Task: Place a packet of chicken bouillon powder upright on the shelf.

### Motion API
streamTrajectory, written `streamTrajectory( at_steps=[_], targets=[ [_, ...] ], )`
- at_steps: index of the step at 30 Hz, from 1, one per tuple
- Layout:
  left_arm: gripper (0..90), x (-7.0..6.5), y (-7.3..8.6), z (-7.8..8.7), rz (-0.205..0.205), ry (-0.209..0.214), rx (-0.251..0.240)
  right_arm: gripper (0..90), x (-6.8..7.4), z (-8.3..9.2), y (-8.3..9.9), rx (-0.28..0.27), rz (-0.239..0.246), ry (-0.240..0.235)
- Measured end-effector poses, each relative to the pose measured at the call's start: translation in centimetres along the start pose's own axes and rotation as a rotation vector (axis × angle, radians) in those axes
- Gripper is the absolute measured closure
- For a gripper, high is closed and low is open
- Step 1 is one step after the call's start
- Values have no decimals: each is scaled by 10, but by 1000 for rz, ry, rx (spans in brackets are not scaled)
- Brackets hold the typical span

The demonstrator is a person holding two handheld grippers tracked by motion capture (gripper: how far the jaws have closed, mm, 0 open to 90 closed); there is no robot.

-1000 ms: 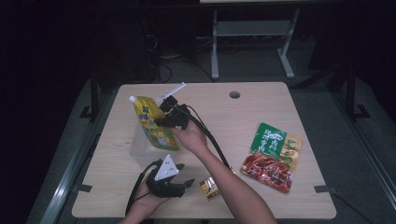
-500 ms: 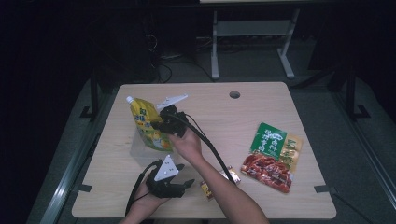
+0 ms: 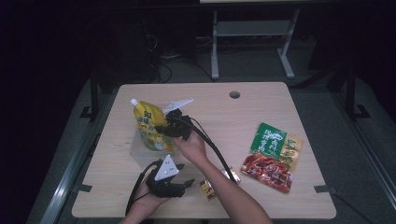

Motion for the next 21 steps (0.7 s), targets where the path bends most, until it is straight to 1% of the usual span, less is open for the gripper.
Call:
streamTrajectory(
  at_steps=[2, 3, 4, 5, 7, 8, 11, 12, 14, 16, 19, 21],
  targets=[
    [368, 0, 0, -1, -2, 2, 1, 835, -1, 1, 1, 8, -6, -1],
    [368, 0, 0, -1, -7, 2, 3, 805, -1, 1, 1, 11, -8, 1],
    [367, 0, 0, -1, -7, 2, 3, 788, -2, 2, 1, 13, -6, 9],
    [366, 0, 0, -1, -8, 2, 3, 778, -2, 2, 1, 12, -8, 7],
    [366, 1, 0, -1, -14, 3, 6, 713, -3, 4, 1, 6, -18, 10],
    [366, 1, 0, -1, -12, 2, 5, 713, -3, 4, 1, 6, -18, 10],
    [366, 1, 0, -1, -16, 4, 5, 650, -4, 8, 0, 6, -30, 5],
    [366, 0, 0, -1, -11, 4, 2, 641, -5, 9, 0, 3, -33, -3],
    [364, 0, 0, -1, -15, 6, 4, 613, -5, 12, 1, 4, -29, -5],
    [363, -2, 0, -1, -2, 9, 2, 591, -3, 16, 0, -4, -37, -13],
    [359, -1, 0, -2, -18, 12, 11, 574, -1, 22, -1, -5, -29, -10],
    [357, -3, 0, -2, -10, 14, 12, 561, 0, 27, -2, 0, -28, -10]
  ],
)
Point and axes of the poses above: each handheld gripper's, and its own axes: z roughly backward along the jaws, y roughly out of its underside, x roughly to its left, the point moved 2 cm from there along -z, roughly forward along the jaws, and after that the axes turned 15 degrees about -y, right-handed, at the moved point
